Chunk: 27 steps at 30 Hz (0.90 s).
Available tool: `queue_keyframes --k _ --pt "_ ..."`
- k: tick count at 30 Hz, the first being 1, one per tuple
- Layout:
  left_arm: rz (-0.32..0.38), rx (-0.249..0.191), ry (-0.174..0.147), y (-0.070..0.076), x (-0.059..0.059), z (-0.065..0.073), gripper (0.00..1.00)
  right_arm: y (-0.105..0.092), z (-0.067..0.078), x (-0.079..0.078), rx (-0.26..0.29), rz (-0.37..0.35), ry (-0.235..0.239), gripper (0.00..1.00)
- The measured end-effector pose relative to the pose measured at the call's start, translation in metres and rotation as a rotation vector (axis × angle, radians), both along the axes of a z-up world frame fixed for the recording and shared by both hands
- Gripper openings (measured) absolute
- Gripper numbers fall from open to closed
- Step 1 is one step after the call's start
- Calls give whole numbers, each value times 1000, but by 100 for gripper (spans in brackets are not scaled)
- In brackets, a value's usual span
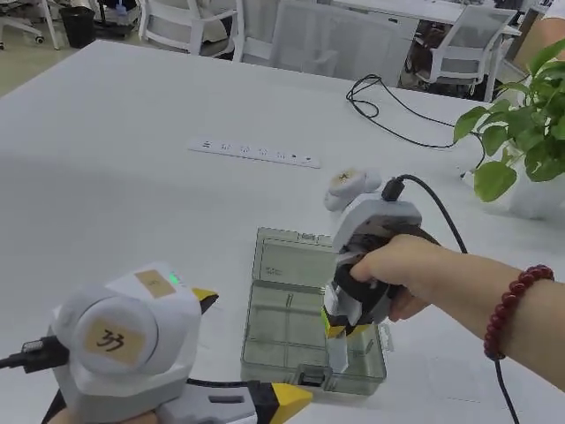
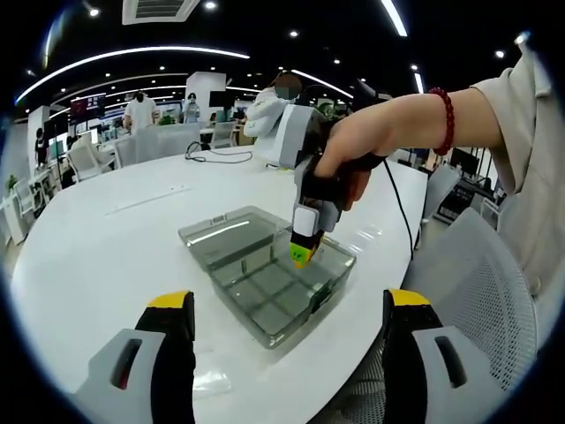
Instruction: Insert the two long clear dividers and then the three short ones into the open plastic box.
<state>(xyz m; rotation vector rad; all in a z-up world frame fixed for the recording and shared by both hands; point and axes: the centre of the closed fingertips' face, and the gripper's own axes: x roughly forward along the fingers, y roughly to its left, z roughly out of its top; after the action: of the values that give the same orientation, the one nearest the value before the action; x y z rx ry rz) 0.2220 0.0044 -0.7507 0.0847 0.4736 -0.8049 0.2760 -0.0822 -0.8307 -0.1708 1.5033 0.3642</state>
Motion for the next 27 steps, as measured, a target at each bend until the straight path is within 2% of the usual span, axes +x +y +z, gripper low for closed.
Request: queue_keyframes --k 9,15,24,27 --pt "11 9 -3 2 1 0 89 -1 -10 0 -25 9 -20 7" --pt "22 12 -4 4 3 0 88 -2 -9 1 -8 7 -23 7" --pt "39 22 -9 11 8 5 87 0 -7 3 103 -33 -41 10" --pt "42 30 -11 13 10 6 87 2 -4 5 149 -41 -63 11"
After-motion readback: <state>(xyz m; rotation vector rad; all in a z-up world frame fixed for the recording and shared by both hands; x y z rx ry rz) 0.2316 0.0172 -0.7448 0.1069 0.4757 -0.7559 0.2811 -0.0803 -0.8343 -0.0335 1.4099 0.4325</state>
